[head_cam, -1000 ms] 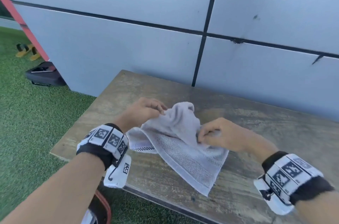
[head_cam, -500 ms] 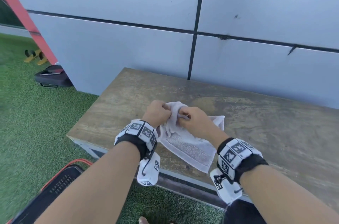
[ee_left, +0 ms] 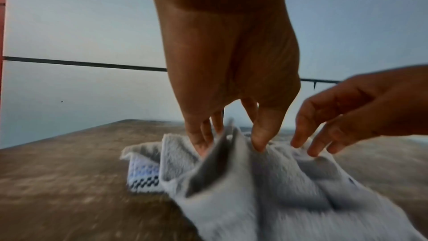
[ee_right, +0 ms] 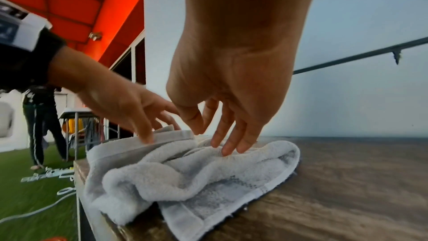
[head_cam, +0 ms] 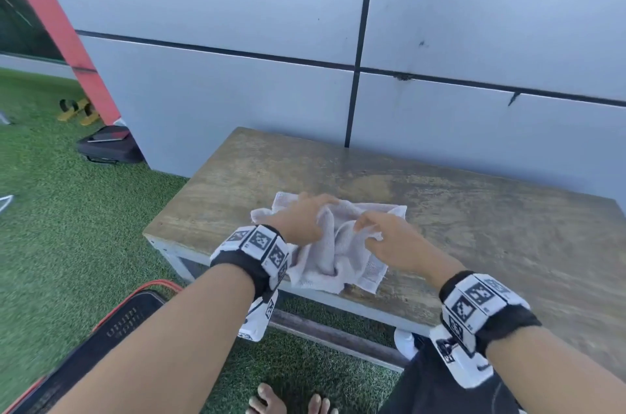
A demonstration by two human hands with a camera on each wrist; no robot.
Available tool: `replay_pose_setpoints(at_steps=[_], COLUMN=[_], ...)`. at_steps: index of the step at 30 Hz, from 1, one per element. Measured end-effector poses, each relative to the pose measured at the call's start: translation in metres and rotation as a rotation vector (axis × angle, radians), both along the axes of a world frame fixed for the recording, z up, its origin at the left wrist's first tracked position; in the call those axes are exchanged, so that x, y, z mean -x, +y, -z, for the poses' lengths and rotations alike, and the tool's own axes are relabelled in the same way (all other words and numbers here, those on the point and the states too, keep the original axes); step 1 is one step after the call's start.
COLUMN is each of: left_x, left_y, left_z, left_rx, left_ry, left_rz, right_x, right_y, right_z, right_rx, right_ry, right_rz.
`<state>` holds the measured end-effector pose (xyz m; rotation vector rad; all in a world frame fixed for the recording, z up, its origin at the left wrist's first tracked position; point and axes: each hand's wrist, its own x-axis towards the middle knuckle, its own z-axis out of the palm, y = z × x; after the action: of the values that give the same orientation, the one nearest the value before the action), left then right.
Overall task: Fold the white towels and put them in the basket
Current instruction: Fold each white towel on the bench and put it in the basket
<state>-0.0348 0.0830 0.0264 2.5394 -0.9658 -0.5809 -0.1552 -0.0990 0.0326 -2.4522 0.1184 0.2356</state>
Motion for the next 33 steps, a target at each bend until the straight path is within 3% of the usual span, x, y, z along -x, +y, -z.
replay_pose_setpoints(at_steps=[1,4,7,12,18,21,24,30,33], left_x=[0.005,0.018,0.022,0.024,0.014,0.005,-0.002,-0.009,-0.015], left_y=[0.001,0.011,0.021,0.021,0.034,0.046,0.048,0.027,0.016], left_z=[0.005,0.017,0.017,-0.001,-0.026,-0.030,-0.041,-0.039,-0.026], left_rx=[-0.061,-0.004,0.159,0.390,0.388,0.417,0.558,0.694,0.665], left_ry=[-0.011,-0.001,-0.023,0.146,0.126,0.085,0.074,0.094,0.199], left_rz=[0.002,-0.009,-0.050,-0.271,-0.267,-0.281,-0.399,-0.574,-0.609], right_x=[-0.001,-0.005,-0.006,-0.012,-0.019,-0.019,-0.012,0.006,0.013], right_y=[0.001,0.008,0.018,0.034,0.023,0.000,-0.024,-0.058,-0.066], right_z=[0.004,0.016,0.028,0.036,0.029,0.016,0.004,0.022,0.039], right_rx=[-0.032,-0.032,0.116,0.247,0.386,0.135,-0.062,-0.020,-0.021], right_ry=[0.012,0.039,0.005,-0.020,-0.096,-0.272,-0.460,-0.176,-0.078], right_rz=[0.031,0.029,-0.049,-0.086,-0.130,0.075,0.347,0.665,0.763])
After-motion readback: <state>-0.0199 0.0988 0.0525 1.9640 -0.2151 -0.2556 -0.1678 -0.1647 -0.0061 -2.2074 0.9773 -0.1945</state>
